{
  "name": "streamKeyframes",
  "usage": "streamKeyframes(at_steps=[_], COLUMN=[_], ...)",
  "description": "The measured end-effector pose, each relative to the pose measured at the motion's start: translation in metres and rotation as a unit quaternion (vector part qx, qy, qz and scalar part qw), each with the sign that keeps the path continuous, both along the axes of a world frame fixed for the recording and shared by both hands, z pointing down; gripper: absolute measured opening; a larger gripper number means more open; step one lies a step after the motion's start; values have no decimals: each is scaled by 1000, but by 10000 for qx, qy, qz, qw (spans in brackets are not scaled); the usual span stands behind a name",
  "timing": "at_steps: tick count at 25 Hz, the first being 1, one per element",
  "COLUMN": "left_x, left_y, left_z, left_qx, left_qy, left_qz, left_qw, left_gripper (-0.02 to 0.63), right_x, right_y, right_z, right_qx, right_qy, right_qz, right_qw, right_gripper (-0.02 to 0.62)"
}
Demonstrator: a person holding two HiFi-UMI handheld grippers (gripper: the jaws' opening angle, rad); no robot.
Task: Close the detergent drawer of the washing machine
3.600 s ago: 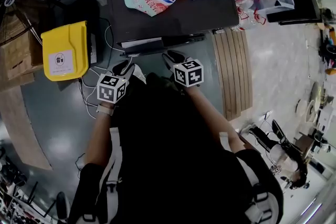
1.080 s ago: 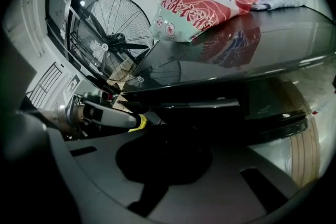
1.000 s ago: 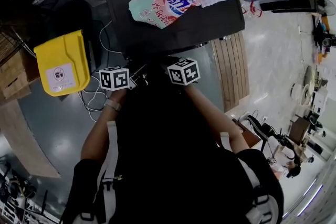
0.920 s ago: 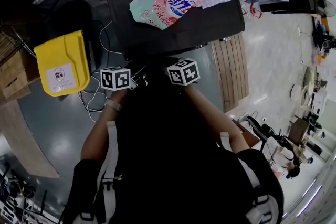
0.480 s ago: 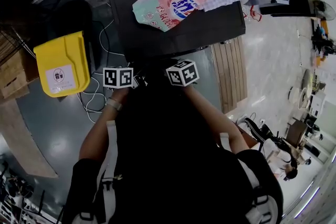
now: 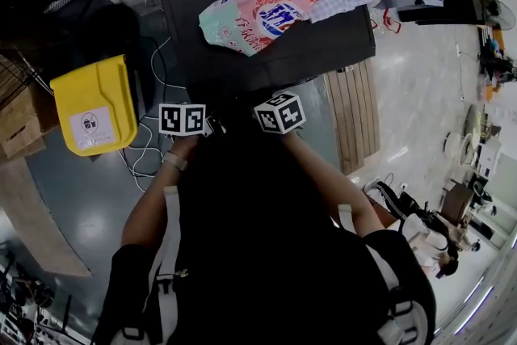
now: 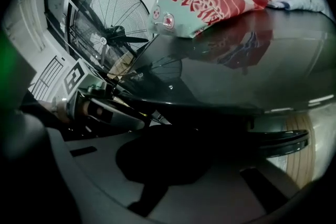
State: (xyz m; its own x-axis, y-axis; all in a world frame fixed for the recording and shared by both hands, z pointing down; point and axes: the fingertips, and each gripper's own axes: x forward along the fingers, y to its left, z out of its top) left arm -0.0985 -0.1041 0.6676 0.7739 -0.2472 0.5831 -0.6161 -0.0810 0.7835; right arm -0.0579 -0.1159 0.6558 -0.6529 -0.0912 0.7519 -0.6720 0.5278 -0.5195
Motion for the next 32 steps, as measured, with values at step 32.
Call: streamKeyframes(at_steps=[32], left_x=[-11], left_y=[1], left_z=[-85], left_qx=[1694], left_qy=[-840], left_qz=[-140], left_qw=[9819], left_gripper=[11], right_x=[-1], right_y=[14], right_z=[-86], right_qx=[463], right_qy=[-837], right_qz=[-375], right_qw=[9947], right_gripper=[15])
